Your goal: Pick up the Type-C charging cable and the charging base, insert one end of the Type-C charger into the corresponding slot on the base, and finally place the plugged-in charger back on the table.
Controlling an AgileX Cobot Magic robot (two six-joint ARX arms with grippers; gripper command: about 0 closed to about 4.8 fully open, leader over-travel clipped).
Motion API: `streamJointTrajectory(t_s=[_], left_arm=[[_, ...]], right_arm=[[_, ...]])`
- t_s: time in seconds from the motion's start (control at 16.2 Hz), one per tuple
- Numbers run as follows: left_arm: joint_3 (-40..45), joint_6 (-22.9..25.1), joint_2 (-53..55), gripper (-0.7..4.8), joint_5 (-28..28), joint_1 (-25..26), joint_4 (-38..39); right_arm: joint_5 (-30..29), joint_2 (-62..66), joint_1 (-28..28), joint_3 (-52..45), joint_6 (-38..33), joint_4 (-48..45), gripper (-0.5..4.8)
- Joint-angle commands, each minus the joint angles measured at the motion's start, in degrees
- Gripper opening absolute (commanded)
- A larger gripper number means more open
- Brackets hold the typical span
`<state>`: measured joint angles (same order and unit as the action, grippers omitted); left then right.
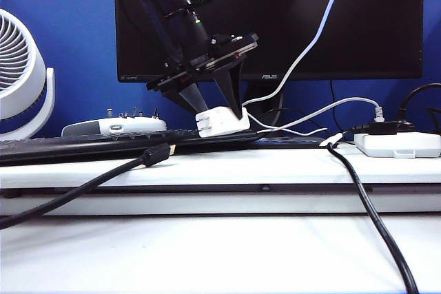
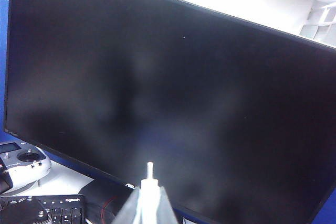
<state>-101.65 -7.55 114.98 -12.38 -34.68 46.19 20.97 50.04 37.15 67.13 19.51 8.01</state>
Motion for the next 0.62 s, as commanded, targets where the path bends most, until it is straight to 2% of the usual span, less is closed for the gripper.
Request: streamJointTrajectory(t_s=[0.06,0.37,0.43,0.49,0.62], left_arm=[[-0.33,1.55,-0.33,2.42,-0.02,-0.15,0.39],[-0.33,1.92,3.23,2.5,-0.39,-0.9,2.05],[-0.33,2.05,3.48,2.64,-0.33,-0.98,1.95],[-0.33,2.64,3.45,3.12,-0.42,-1.27,1.79],[-0.37,2.86,3.43,3.12,-0.48,-1.27,2.54]], right_arm=[[-0.15,-0.2,0.07,0.28,-0.22,-0.98,0.0],[-0.15,-0.85,0.07,0.28,-0.22,-1.01,0.0],[-0.13,-1.03,0.07,0.28,-0.22,-0.96,0.0],[-0.13,-1.2,0.07,0.28,-0.2,-0.94,0.0],[-0.15,-1.25,0.07,0.28,-0.22,-0.92,0.0]])
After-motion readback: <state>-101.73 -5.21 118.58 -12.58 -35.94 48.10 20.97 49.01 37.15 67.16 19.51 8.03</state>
